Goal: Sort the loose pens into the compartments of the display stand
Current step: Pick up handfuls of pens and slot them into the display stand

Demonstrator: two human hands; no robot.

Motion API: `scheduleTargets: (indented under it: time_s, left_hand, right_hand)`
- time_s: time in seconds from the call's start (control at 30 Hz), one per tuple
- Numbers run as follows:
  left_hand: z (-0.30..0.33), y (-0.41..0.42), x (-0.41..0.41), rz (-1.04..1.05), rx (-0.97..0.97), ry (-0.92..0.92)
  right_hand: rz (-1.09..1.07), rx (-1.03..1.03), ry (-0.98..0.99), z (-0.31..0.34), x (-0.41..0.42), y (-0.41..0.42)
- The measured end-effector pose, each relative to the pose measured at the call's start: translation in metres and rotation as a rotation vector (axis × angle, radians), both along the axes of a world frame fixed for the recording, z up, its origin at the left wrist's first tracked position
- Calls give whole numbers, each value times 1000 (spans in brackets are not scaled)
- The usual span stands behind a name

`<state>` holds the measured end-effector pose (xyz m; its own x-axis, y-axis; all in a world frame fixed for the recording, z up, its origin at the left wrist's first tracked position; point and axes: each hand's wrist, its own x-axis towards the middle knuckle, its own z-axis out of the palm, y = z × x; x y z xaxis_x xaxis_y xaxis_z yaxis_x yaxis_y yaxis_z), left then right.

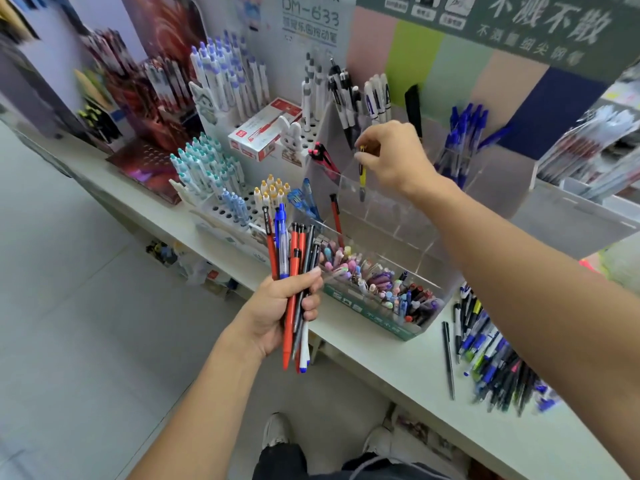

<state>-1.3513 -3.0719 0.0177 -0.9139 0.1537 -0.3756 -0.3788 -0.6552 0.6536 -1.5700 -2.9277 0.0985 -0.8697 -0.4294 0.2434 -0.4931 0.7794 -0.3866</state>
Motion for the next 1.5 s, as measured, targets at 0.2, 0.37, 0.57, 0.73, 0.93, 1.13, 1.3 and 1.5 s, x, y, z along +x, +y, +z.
scheduleTargets:
  time_s: [0.2,0.37,0.57,0.73,0.93,1.13,1.3,1.5]
  left_hand:
    - [4,3,-1,-57,20,22]
    - [12,10,-6,-165,-95,82]
    - [20,40,-19,-363,-166,61]
    - [24,66,-28,-429,-123,26]
    - [28,89,-35,-489,-110,6]
    - [22,100,-35,-516,-73,6]
    - [20,100,-38,-512,-101,16]
    - [18,89,-31,-521,-80,36]
  right_hand:
    - [-76,-76,-107,-8,5,-7]
    - [-41,-388,-377,4,78,18]
    - [17,-712,-879,-28,116,61]
    - [22,-833,-975,-31,117,94]
    - [140,-776,-1019,-23,121,124]
    - [82,-773,-988,-27,114,135]
    - [74,-830,-1010,-33,115,137]
    - [99,-889,-1030,-35,115,134]
